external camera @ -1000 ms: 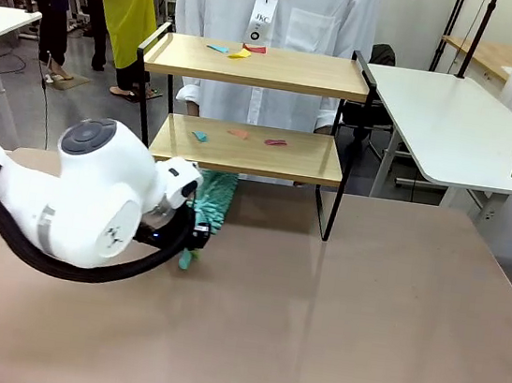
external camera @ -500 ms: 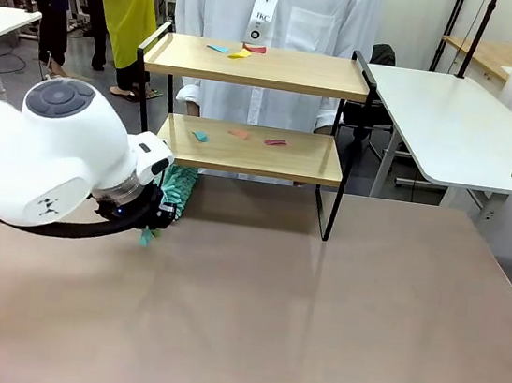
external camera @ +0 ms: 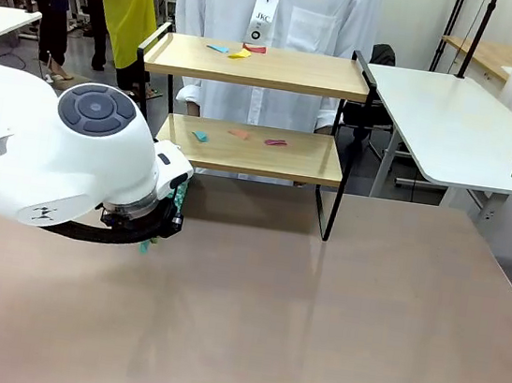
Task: Clean the shelf.
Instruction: Clean the specific section of the Shelf indicated by the human with the Duster.
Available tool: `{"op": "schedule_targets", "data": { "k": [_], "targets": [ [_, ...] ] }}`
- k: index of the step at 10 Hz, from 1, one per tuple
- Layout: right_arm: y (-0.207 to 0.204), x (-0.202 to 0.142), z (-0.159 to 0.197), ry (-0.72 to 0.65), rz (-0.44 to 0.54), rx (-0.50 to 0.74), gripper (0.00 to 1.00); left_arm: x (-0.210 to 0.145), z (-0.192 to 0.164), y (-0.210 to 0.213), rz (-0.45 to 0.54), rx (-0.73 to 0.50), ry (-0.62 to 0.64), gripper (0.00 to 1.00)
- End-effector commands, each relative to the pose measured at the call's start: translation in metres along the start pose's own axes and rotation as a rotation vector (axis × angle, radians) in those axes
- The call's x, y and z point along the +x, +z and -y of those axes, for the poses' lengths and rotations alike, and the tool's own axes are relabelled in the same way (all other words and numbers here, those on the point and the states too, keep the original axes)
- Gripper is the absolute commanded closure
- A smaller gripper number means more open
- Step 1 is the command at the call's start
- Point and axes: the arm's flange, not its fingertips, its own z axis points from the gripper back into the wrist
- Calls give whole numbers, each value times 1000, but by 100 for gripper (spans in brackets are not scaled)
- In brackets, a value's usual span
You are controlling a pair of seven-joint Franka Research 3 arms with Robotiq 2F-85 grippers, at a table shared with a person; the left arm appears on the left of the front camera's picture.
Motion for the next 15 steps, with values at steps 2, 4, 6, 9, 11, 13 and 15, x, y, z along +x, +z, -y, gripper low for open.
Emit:
{"op": "schedule_targets", "data": {
  "k": [2,4,6,9,11,13,15],
  "targets": [
    [-2,2,0,5,-2,-3,0,-3,-12,-6,23,20,-6,87],
    [-2,2,0,5,-2,-3,0,-4,-12,-5,40,60,-45,87],
    [-2,2,0,5,-2,-3,0,1,-8,-7,6,30,-30,87],
    [-2,2,0,5,-2,-3,0,-1,-13,7,-8,-52,-89,87],
    [-2,2,0,5,-2,-3,0,-7,-39,31,-14,-137,-160,87],
    [-2,2,0,5,-2,-3,0,-13,-58,40,-46,-220,-237,87],
    [-2,2,0,5,-2,-3,0,-16,-75,51,-70,-338,-350,87]
  ]
}}
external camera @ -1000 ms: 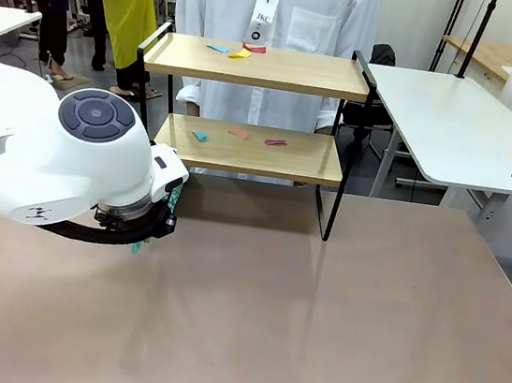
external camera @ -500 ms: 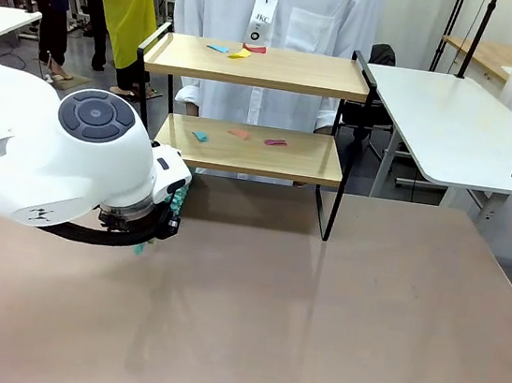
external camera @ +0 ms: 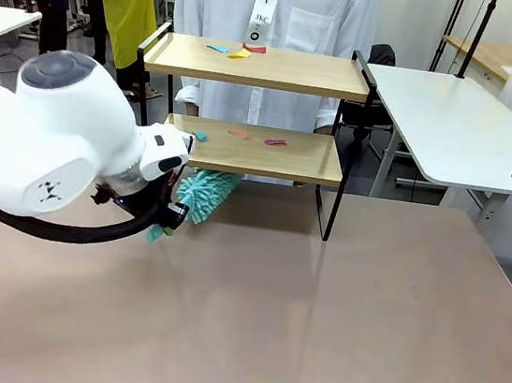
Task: Clean the shelf.
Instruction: Clean the specific section of the Shelf indicated by the human with the Duster.
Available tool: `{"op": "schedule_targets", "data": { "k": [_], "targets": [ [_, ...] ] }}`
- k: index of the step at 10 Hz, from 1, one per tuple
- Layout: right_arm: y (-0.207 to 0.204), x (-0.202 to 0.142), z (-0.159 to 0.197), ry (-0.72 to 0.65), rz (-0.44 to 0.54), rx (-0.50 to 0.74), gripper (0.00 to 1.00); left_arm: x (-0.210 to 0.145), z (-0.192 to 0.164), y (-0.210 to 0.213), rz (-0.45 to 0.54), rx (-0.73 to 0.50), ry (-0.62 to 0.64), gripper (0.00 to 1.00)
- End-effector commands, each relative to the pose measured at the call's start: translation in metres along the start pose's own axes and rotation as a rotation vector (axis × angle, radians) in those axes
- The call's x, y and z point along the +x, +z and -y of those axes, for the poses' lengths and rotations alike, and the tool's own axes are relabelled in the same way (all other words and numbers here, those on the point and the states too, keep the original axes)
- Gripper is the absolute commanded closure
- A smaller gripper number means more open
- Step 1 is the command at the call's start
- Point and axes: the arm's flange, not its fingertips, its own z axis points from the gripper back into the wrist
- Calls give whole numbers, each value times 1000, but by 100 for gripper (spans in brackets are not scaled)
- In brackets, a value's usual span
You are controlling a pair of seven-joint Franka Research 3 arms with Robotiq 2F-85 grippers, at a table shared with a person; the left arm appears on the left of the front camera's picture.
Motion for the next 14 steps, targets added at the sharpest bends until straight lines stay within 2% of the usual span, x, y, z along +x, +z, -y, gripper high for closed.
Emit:
{"op": "schedule_targets", "data": {
  "k": [1,7,9,11,12,14],
  "targets": [
    [-2,2,0,5,-2,-3,0,-64,-48,53,-26,-145,-123,87],
    [-2,2,0,5,-2,-3,0,-72,-85,65,-164,-349,-346,87],
    [-2,2,0,5,-2,-3,0,-77,-102,69,-234,-463,-454,87],
    [-2,2,0,5,-2,-3,0,-75,-116,83,-246,-558,-489,87],
    [-2,2,0,5,-2,-3,0,-73,-120,98,-245,-576,-510,87],
    [-2,2,0,5,-2,-3,0,-68,-120,131,-310,-539,-540,87]
  ]
}}
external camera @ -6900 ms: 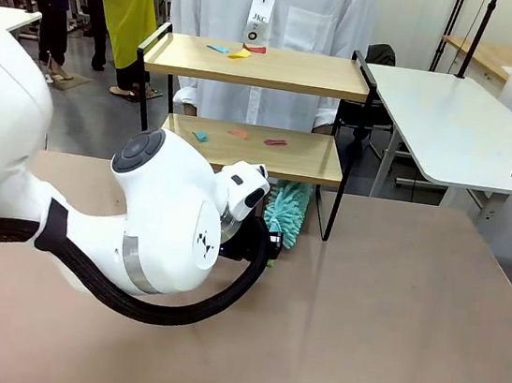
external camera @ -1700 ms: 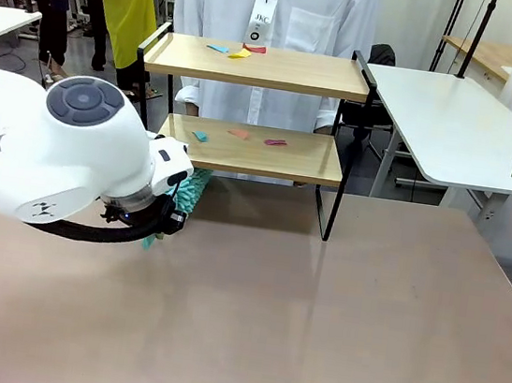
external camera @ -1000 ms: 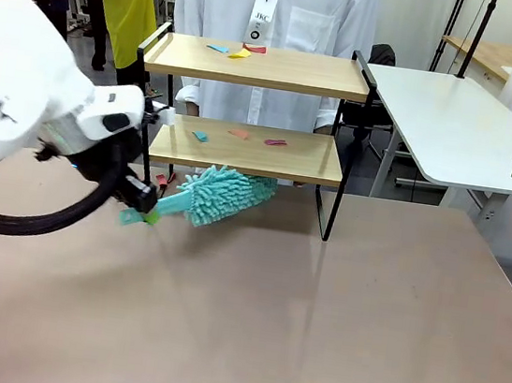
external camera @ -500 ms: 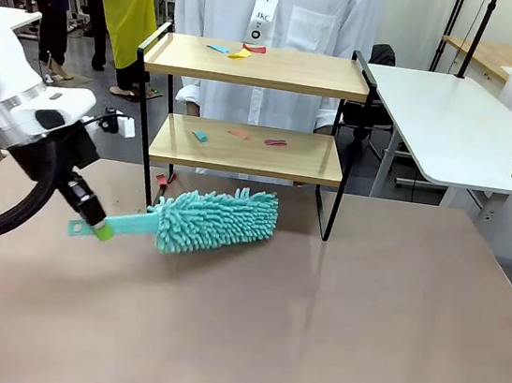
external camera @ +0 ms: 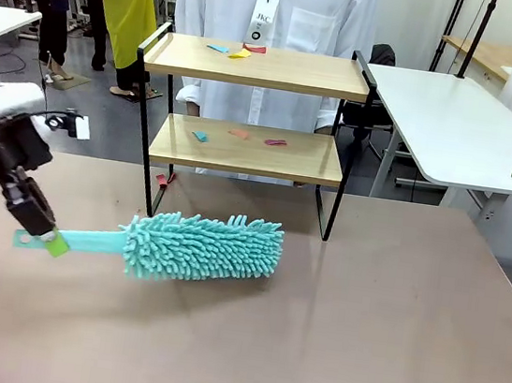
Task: Clean the shelf.
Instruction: Clean the specific section of the Shelf indicated by the human with the Duster.
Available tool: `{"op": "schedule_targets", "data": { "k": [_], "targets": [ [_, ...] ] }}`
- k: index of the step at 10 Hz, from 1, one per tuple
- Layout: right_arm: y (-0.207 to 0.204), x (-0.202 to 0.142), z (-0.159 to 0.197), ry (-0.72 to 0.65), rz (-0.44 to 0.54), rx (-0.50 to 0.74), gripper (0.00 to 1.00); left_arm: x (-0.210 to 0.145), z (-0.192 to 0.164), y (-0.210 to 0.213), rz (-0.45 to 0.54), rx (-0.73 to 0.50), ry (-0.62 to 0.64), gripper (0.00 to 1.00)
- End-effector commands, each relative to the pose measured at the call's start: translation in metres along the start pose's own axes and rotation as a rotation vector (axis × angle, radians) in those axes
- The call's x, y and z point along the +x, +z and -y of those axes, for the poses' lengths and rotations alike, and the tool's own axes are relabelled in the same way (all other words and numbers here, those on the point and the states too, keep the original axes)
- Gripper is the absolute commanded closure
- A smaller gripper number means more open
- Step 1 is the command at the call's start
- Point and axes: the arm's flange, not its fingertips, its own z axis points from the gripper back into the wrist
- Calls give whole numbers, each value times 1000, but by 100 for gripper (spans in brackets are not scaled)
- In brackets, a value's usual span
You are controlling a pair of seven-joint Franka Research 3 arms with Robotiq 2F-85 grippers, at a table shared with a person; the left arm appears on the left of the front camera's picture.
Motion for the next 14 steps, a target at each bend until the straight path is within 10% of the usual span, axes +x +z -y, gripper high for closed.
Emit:
{"op": "schedule_targets", "data": {
  "k": [1,9,14],
  "targets": [
    [-1,2,0,5,-2,-3,0,1,26,35,-67,43,-11,87],
    [-1,2,0,5,-2,-3,0,57,91,105,-621,222,1,87],
    [-1,2,0,5,-2,-3,0,53,83,100,-570,201,7,87]
  ]
}}
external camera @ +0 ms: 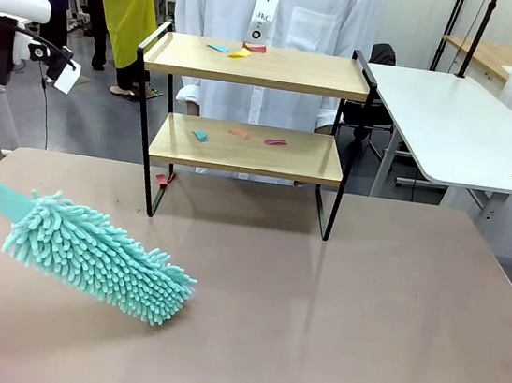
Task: Clean the shelf.
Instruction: Clean the specific section of the Shelf indicated by the human with the Duster.
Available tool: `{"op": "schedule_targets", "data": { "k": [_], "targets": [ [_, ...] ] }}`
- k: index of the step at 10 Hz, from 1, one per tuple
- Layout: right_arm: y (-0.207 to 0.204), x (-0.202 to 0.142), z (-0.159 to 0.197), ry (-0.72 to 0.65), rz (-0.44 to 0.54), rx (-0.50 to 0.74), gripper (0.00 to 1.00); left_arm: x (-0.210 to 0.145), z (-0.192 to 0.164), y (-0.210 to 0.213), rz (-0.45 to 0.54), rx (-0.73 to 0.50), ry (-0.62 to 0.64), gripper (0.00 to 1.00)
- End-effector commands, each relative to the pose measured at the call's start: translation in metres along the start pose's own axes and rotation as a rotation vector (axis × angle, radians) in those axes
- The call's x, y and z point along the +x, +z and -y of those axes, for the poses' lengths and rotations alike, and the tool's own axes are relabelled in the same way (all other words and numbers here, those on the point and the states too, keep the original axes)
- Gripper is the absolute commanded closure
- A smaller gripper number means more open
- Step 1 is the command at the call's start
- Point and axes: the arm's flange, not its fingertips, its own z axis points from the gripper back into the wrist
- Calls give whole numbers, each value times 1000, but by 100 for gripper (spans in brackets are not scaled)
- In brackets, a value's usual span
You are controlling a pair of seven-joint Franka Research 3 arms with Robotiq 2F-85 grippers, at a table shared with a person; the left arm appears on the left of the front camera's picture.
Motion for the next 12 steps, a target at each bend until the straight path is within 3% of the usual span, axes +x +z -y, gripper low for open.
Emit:
{"op": "schedule_targets", "data": {
  "k": [1,12],
  "targets": [
    [-2,2,0,5,-2,-3,0,-1,0,-2,20,-2,6,87],
    [-2,2,0,5,-2,-3,0,-1,0,-2,20,-2,6,87]
  ]
}}
